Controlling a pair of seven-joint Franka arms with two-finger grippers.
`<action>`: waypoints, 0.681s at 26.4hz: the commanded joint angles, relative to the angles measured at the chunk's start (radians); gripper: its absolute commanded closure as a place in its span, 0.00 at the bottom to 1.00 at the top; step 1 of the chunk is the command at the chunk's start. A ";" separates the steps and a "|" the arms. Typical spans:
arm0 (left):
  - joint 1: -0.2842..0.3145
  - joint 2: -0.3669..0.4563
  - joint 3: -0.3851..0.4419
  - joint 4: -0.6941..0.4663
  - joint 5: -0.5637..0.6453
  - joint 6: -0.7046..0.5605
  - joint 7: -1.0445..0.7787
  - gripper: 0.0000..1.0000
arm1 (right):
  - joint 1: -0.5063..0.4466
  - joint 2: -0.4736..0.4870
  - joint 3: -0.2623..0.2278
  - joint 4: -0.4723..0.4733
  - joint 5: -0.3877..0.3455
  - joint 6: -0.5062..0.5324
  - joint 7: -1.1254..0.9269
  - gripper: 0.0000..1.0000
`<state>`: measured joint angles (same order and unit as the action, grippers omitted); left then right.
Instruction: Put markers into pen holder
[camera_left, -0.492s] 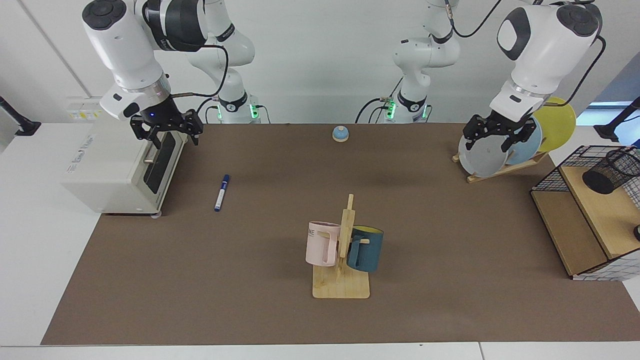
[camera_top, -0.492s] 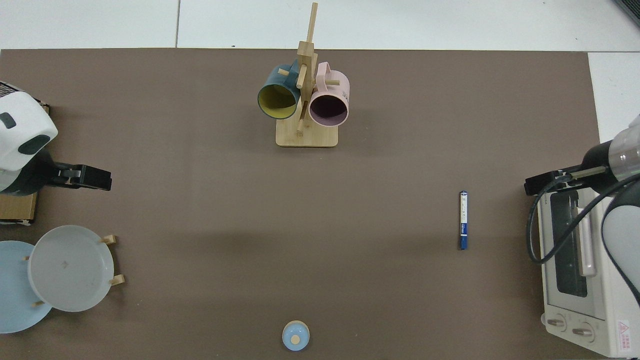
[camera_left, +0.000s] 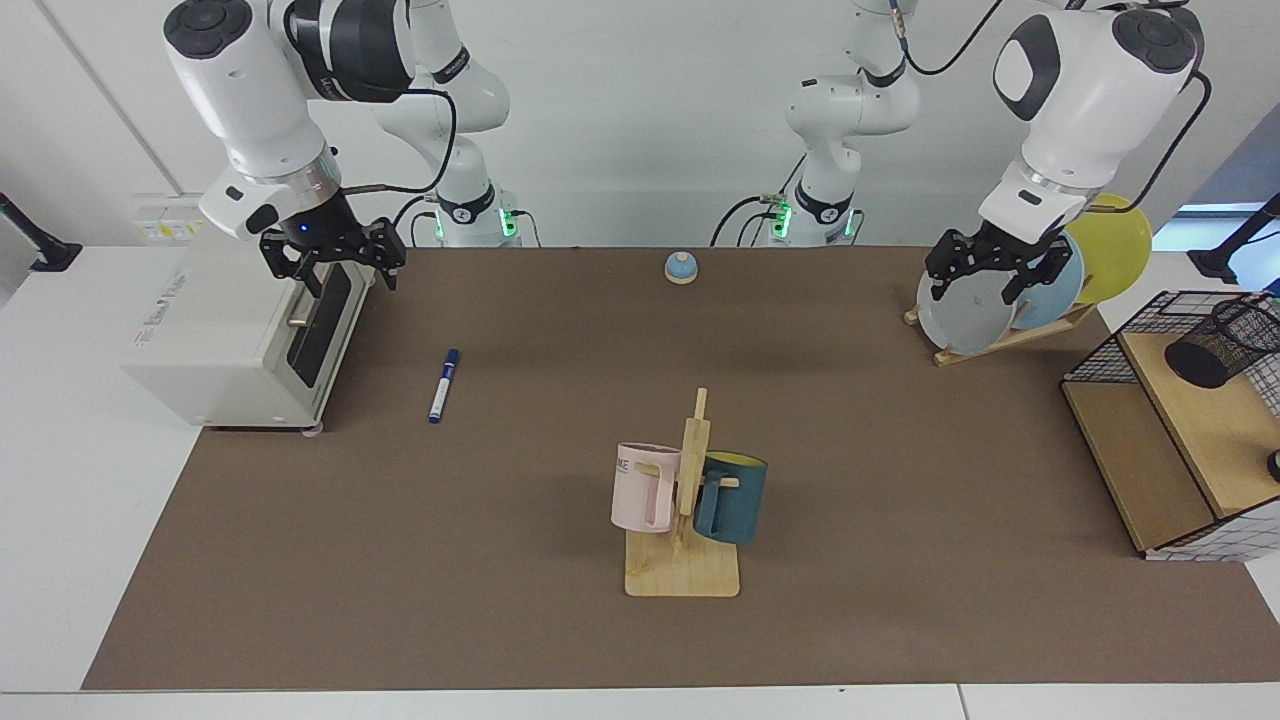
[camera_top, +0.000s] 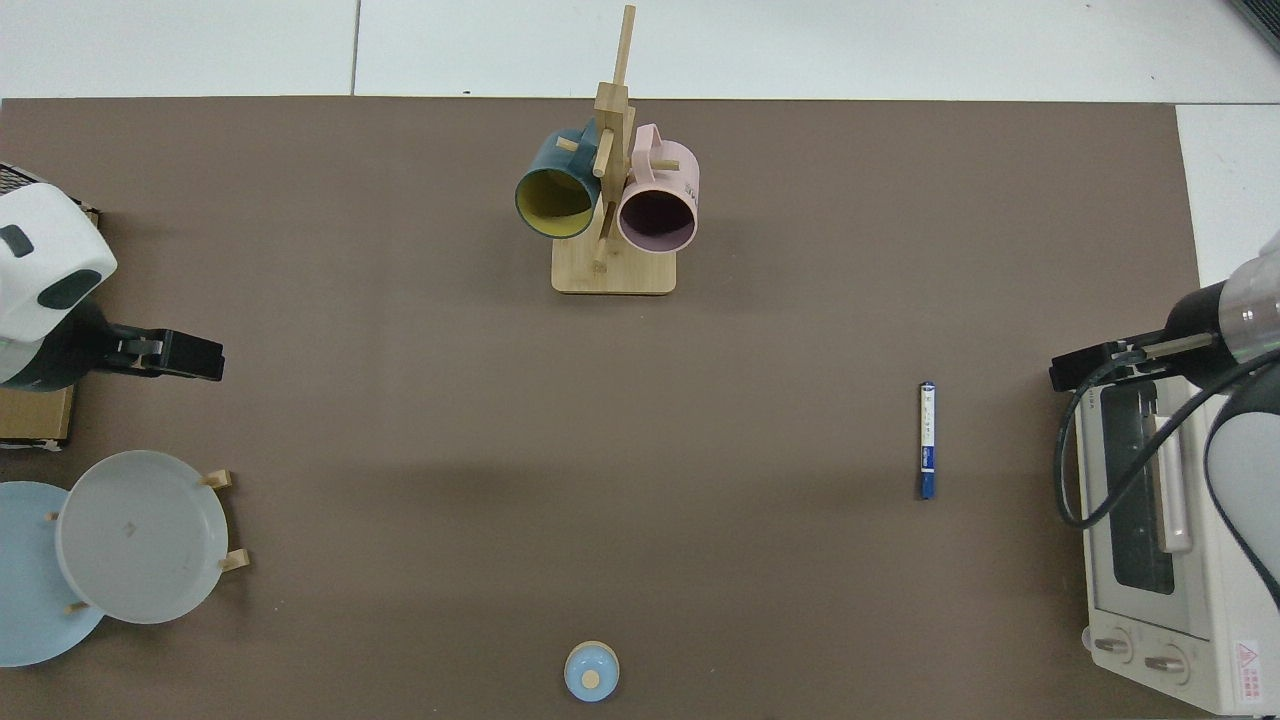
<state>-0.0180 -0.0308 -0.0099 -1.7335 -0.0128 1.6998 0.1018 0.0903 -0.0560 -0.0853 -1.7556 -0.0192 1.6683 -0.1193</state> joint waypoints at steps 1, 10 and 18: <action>-0.020 -0.008 0.015 -0.012 0.019 0.021 0.001 0.00 | -0.011 -0.027 0.009 -0.018 0.021 0.013 -0.013 0.00; -0.019 -0.006 0.015 -0.014 0.019 0.049 0.003 0.00 | 0.002 -0.025 0.015 -0.016 0.021 0.030 -0.010 0.00; -0.020 0.000 0.015 -0.017 0.019 0.096 0.004 0.00 | 0.023 0.019 0.019 -0.053 0.048 0.203 -0.008 0.00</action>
<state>-0.0206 -0.0265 -0.0095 -1.7340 -0.0127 1.7608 0.1025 0.0997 -0.0572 -0.0713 -1.7756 -0.0095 1.7859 -0.1193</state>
